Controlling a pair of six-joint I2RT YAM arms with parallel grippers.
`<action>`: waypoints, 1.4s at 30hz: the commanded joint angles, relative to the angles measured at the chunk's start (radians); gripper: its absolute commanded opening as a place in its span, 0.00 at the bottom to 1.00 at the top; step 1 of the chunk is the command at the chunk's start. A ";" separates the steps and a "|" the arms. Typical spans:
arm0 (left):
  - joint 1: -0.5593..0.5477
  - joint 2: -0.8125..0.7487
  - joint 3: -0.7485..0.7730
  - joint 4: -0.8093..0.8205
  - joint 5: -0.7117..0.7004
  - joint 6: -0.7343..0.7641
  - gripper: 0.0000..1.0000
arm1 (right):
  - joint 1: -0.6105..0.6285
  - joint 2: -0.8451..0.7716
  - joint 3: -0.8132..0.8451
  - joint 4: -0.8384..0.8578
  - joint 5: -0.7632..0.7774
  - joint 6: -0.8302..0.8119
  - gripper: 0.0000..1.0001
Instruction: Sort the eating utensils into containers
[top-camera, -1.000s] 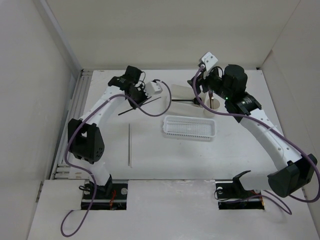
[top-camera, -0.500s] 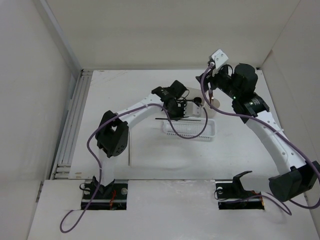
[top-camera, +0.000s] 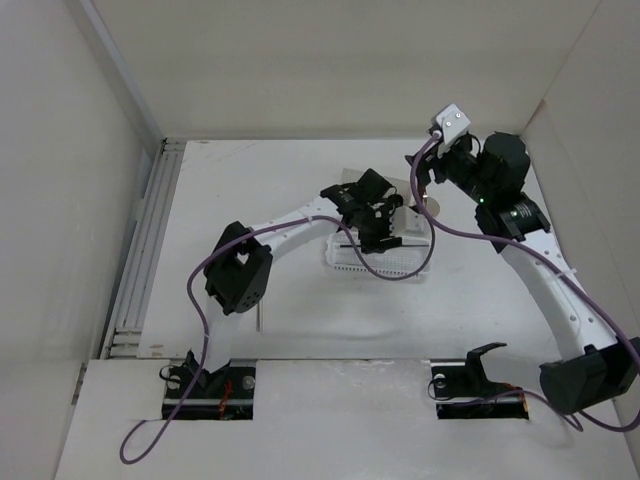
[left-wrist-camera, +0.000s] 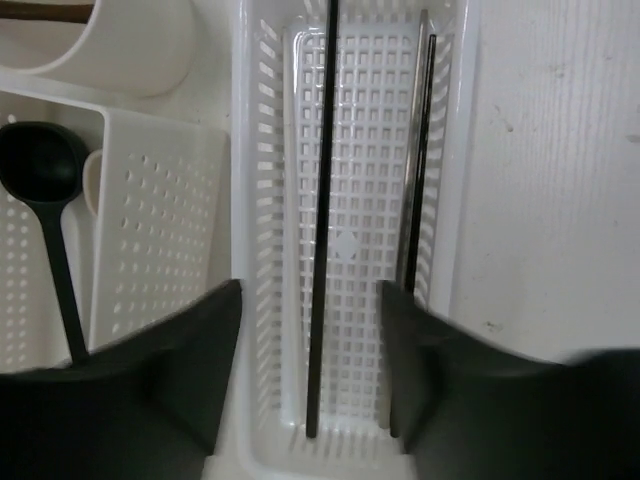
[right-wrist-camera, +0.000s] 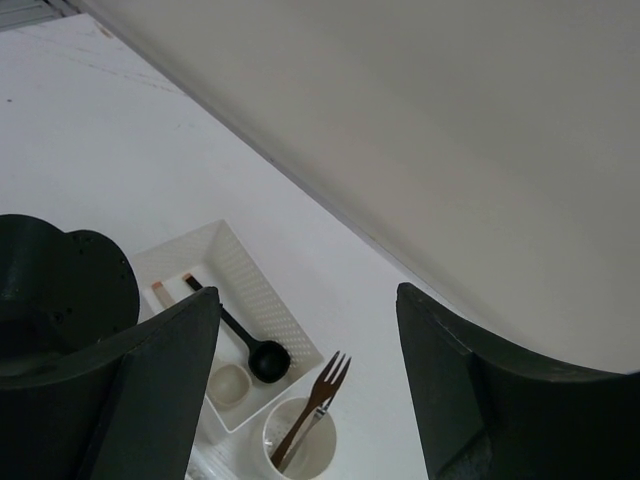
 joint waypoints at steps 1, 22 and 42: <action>0.001 -0.013 0.038 0.005 0.015 -0.026 0.62 | -0.006 -0.043 0.004 0.024 -0.017 -0.046 0.76; 0.529 -0.698 -0.606 -0.021 -0.487 -0.606 0.49 | 0.029 0.001 0.038 0.024 -0.077 0.053 0.78; 0.480 -0.696 -0.986 0.111 -0.444 -0.385 0.68 | 0.225 0.098 0.127 0.024 0.087 0.073 0.78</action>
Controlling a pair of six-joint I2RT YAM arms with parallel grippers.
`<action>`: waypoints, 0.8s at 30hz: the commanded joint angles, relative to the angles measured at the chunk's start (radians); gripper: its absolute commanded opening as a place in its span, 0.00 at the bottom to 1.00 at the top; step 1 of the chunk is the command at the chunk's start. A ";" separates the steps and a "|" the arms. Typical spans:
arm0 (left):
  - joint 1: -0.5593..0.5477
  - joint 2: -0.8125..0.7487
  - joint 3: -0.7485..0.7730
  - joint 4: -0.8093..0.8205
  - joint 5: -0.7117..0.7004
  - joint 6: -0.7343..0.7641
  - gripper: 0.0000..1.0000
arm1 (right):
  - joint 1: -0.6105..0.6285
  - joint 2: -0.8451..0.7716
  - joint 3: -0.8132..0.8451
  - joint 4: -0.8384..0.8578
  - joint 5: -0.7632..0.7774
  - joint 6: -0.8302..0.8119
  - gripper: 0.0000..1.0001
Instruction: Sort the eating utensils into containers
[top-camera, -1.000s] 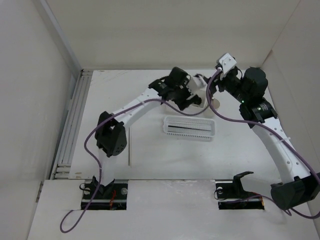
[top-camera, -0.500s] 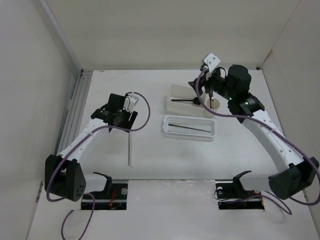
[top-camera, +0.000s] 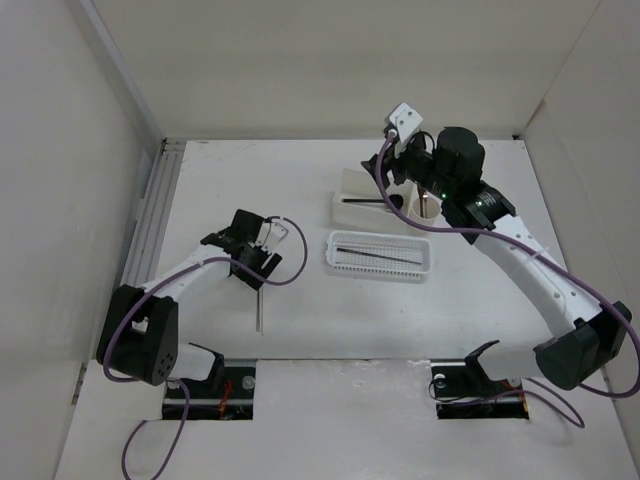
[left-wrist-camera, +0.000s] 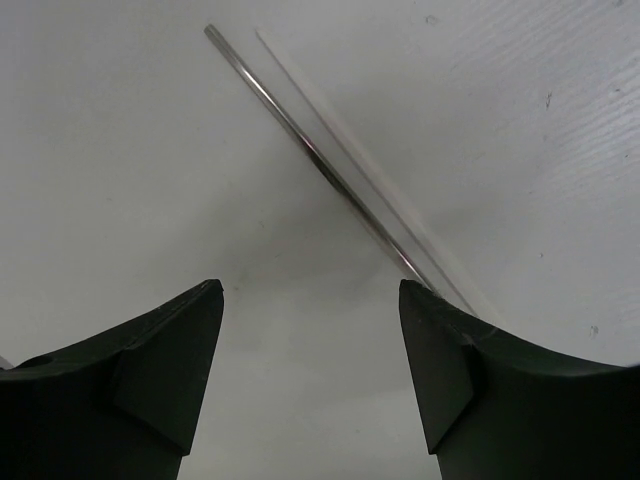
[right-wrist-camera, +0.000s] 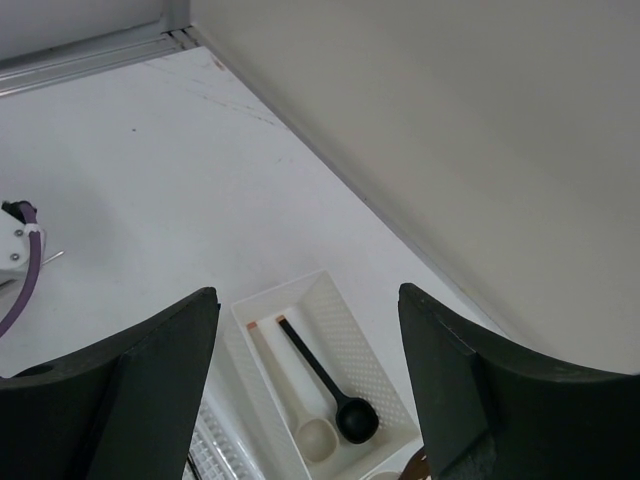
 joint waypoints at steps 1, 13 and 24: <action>-0.001 0.003 -0.023 0.053 0.029 0.023 0.68 | 0.011 -0.050 0.004 0.029 0.053 0.021 0.78; -0.010 0.058 -0.014 0.074 0.078 -0.009 0.67 | 0.011 -0.070 -0.006 0.020 0.112 0.012 0.78; 0.020 0.099 -0.061 0.065 0.010 0.069 0.24 | 0.011 -0.070 0.004 0.002 0.142 -0.008 0.78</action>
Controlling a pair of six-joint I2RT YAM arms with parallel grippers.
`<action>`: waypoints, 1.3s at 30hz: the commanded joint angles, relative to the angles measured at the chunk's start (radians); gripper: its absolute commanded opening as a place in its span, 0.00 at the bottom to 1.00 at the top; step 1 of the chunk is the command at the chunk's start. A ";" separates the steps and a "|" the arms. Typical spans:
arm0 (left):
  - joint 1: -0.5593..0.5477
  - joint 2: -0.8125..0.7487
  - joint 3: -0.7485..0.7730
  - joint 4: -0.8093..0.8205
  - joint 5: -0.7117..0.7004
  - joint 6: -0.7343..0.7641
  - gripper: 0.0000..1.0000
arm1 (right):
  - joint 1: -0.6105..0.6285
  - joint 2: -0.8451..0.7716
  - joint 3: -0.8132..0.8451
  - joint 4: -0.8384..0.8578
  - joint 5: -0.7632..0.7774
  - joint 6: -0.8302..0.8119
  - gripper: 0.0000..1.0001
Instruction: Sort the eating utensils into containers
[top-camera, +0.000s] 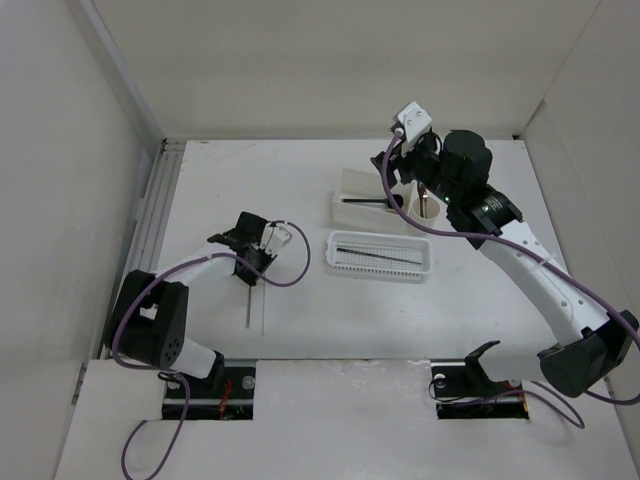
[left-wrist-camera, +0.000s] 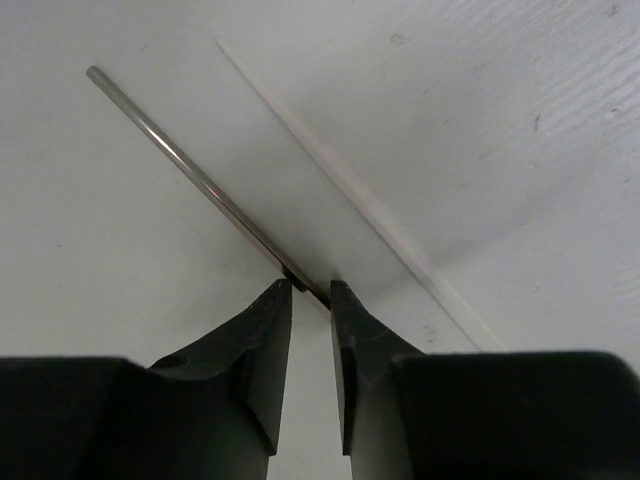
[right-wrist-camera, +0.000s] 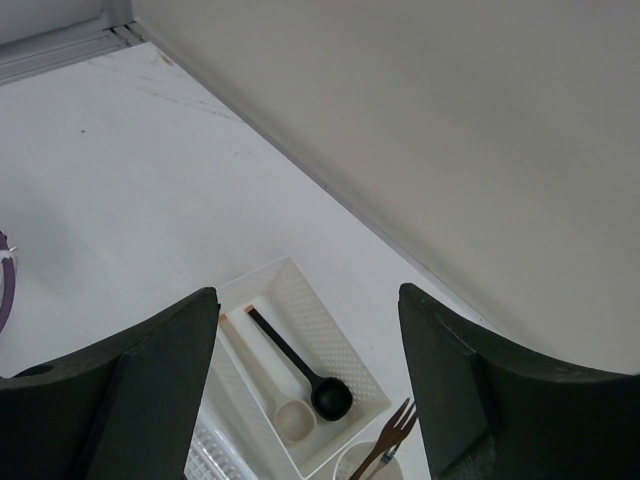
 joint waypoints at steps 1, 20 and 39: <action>0.039 0.012 -0.040 -0.019 -0.041 0.056 0.18 | 0.007 -0.025 0.020 0.007 0.026 -0.006 0.78; 0.032 0.145 0.553 -0.223 0.048 0.126 0.00 | -0.002 -0.054 0.020 -0.002 0.055 -0.024 0.78; 0.033 0.047 0.514 -0.292 0.072 0.082 0.99 | -0.133 -0.008 0.041 0.021 -0.147 -0.034 0.78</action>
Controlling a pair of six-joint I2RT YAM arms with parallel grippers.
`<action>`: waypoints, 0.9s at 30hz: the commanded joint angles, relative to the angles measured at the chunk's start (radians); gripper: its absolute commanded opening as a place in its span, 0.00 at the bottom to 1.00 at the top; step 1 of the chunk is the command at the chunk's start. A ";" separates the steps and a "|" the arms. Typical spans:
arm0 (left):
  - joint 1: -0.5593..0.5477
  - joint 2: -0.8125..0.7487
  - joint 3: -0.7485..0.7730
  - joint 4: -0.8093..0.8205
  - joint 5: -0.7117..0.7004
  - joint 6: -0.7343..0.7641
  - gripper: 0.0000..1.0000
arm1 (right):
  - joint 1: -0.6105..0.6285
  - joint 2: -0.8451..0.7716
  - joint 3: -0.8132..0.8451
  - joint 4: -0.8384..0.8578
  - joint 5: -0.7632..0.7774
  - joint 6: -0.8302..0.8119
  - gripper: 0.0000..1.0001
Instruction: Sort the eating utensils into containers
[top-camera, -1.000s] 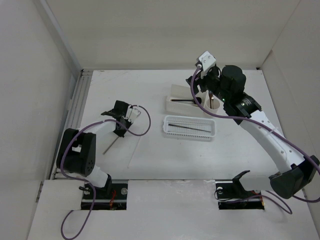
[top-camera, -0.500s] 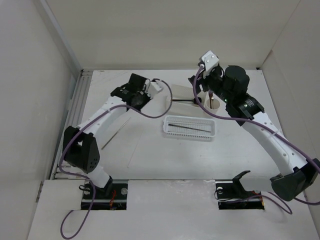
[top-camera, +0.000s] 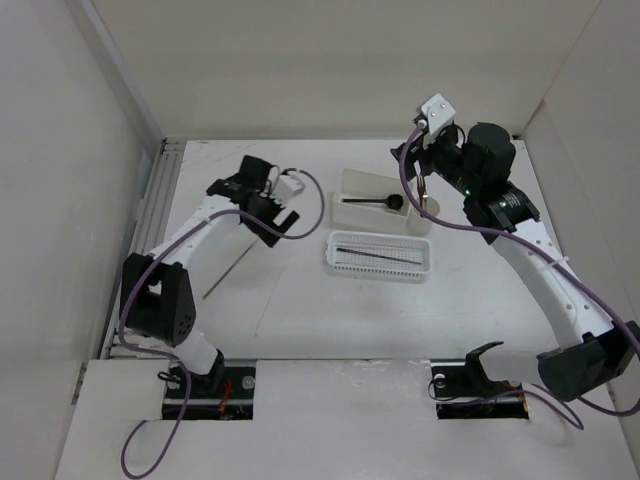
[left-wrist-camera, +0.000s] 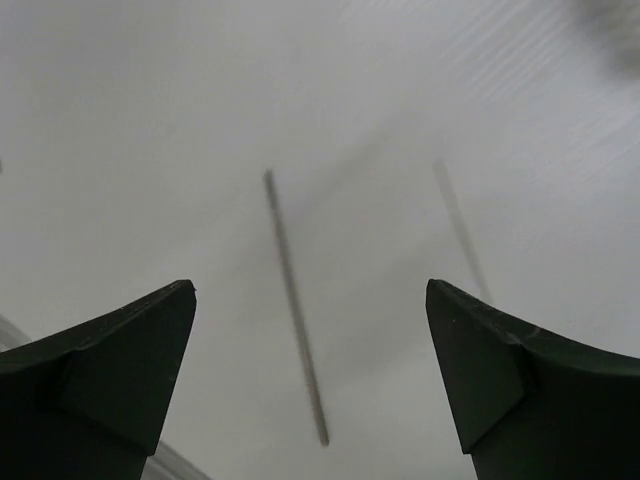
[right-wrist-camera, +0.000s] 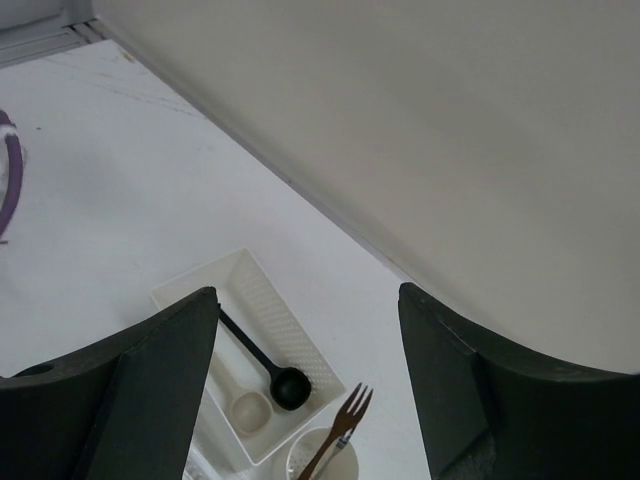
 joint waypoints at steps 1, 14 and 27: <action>0.123 -0.139 -0.118 -0.008 -0.034 -0.008 0.99 | -0.011 0.022 0.049 0.036 -0.111 -0.007 0.78; 0.312 -0.087 -0.413 0.185 -0.065 0.121 0.90 | -0.011 0.031 0.028 0.036 -0.171 -0.007 0.78; 0.335 0.133 -0.432 0.197 -0.125 0.158 0.00 | -0.011 0.031 0.057 0.036 -0.159 -0.007 0.78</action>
